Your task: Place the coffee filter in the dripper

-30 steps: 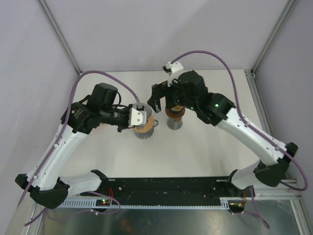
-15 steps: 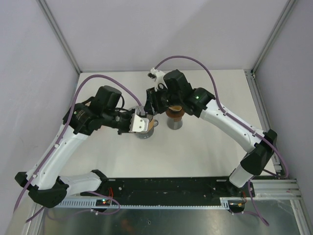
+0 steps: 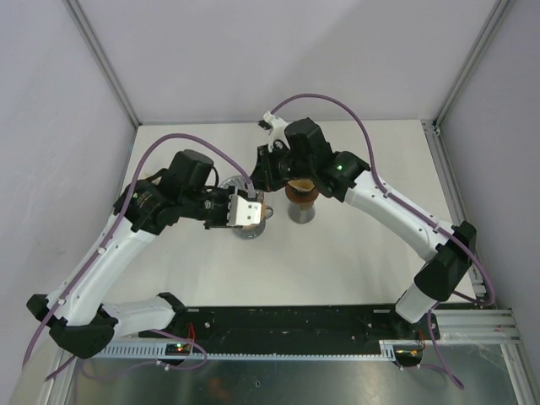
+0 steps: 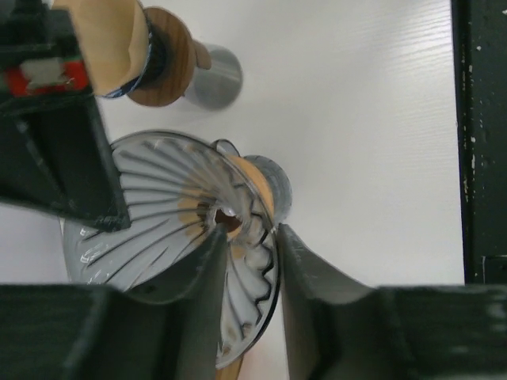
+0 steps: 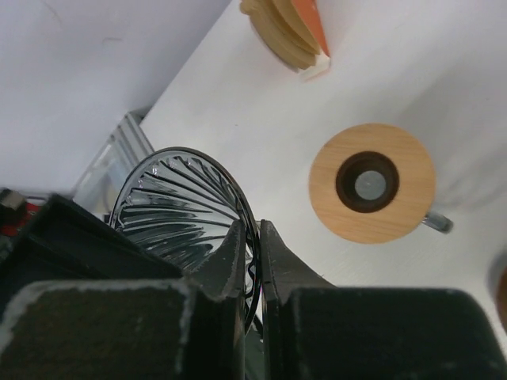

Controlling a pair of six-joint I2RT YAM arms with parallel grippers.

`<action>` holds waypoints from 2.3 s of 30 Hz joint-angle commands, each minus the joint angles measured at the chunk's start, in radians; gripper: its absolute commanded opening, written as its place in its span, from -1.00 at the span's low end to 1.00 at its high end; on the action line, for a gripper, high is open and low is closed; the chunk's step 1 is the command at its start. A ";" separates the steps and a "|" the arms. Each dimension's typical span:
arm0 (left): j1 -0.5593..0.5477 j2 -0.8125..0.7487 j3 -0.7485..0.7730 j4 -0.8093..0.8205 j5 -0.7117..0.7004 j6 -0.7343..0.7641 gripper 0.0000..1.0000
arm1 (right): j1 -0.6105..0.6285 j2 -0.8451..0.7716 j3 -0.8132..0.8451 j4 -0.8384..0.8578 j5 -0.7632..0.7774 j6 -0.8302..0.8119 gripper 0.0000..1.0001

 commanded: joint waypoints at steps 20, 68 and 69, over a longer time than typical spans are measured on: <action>0.635 0.162 0.076 0.245 0.390 -0.654 0.47 | -0.012 -0.015 -0.104 0.240 0.262 -0.007 -1.00; 0.574 0.348 -0.255 0.392 0.475 -0.670 -0.84 | -0.066 0.245 -0.165 0.360 0.131 0.010 -1.00; 0.573 0.349 -0.255 0.392 0.469 -0.669 -0.85 | -0.067 0.251 -0.166 0.364 0.125 0.004 -1.00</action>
